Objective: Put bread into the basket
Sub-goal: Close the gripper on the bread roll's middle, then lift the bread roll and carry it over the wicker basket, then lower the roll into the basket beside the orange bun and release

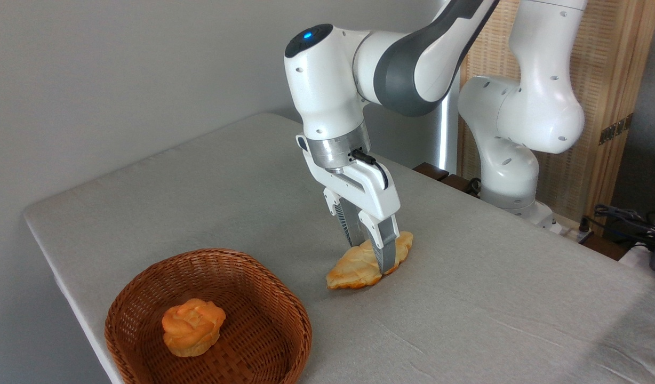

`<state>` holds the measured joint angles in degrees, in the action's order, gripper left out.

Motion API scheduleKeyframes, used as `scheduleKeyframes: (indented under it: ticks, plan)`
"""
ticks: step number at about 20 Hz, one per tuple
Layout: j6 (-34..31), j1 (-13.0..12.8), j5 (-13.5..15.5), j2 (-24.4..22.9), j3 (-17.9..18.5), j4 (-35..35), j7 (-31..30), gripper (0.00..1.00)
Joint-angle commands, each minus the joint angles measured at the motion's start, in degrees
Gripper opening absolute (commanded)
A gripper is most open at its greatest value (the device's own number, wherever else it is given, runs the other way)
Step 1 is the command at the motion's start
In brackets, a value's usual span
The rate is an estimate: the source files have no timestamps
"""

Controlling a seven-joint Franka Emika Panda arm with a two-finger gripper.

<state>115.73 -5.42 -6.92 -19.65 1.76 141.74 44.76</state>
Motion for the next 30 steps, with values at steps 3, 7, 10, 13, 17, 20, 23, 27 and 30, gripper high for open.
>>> scheduleKeyframes:
  ticks: [3, 7, 10, 13, 17, 20, 23, 27, 30]
  plan:
    - [1.3, -0.2, -0.7, -0.2, 0.4, 0.9, 0.9, 0.42]
    - [1.3, -0.2, -0.6, -0.2, 0.4, 0.7, 0.9, 0.42]
    - [0.8, -0.3, -0.6, -0.2, 0.5, 0.4, 0.9, 0.42]
    - [-0.8, -0.3, 0.0, 0.0, 0.4, -3.2, 0.6, 0.38]
    - [-11.9, -0.3, 3.2, 6.2, -0.1, -15.8, 0.5, 0.36]
    - [-13.9, -0.3, 7.0, 11.1, 0.4, -25.3, 0.0, 0.36]
    - [-13.8, 0.2, 9.4, 19.1, 0.6, -37.9, -1.2, 0.37]
    - [-10.7, 0.4, 8.8, 27.2, 0.6, -47.3, -0.4, 0.40]
    - [-2.0, 0.4, 8.5, 28.6, 1.1, -47.2, -0.4, 0.71]
